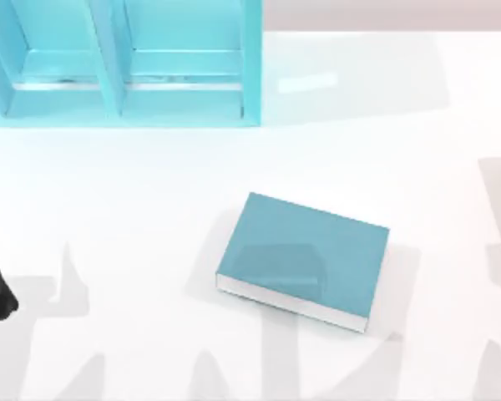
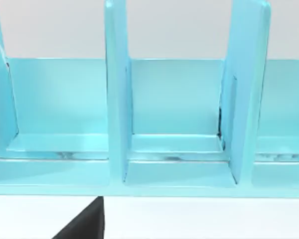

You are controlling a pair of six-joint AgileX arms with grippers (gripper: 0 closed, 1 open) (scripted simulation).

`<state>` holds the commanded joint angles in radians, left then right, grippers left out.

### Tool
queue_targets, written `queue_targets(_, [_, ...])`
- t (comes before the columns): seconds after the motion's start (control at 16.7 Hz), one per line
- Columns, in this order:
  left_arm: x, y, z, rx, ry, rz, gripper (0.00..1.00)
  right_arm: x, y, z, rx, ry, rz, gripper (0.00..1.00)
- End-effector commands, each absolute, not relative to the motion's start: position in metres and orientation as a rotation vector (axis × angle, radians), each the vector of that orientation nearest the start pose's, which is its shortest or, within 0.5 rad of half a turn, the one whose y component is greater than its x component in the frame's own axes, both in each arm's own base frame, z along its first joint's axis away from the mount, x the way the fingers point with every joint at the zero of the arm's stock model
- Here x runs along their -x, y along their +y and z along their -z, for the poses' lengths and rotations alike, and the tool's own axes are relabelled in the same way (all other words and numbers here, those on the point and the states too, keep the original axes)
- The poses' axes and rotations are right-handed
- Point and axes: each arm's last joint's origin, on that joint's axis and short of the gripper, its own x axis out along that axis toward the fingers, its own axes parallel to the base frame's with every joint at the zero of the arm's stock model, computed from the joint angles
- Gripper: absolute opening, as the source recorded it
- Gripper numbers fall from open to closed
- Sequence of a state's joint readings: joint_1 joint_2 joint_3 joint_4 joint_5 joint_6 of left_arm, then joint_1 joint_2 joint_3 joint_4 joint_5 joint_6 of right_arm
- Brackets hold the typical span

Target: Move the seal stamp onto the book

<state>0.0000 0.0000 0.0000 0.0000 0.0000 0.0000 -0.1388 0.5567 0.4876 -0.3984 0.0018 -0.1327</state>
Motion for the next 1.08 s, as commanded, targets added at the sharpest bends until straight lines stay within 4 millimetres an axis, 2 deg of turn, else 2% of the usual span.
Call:
queue_targets(0.18, [-0.106, -0.001, -0.160, 0.000, 0.000, 0.000, 1.00, -0.176, -0.036, -0.263, 0.114, 0.731, 0.124, 1.00])
queue_targets(0.3, [-0.106, -0.001, -0.160, 0.000, 0.000, 0.000, 1.00, -0.208, -0.050, -0.272, 0.112, 0.899, 0.123, 1.00])
queue_targets(0.48, [-0.106, -0.001, -0.160, 0.000, 0.000, 0.000, 1.00, -0.258, -0.077, -0.272, 0.092, 1.135, 0.105, 1.00])
queue_targets(0.66, [-0.106, -0.001, -0.160, 0.000, 0.000, 0.000, 1.00, -0.298, -0.106, -0.259, 0.058, 1.336, 0.071, 1.00])
queue_targets(0.84, [-0.106, -0.001, -0.160, 0.000, 0.000, 0.000, 1.00, -0.324, -0.131, -0.243, 0.020, 1.482, 0.035, 1.00])
queue_targets(1.08, [-0.106, -0.001, -0.160, 0.000, 0.000, 0.000, 1.00, -0.336, -0.146, -0.232, -0.006, 1.565, 0.009, 1.00])
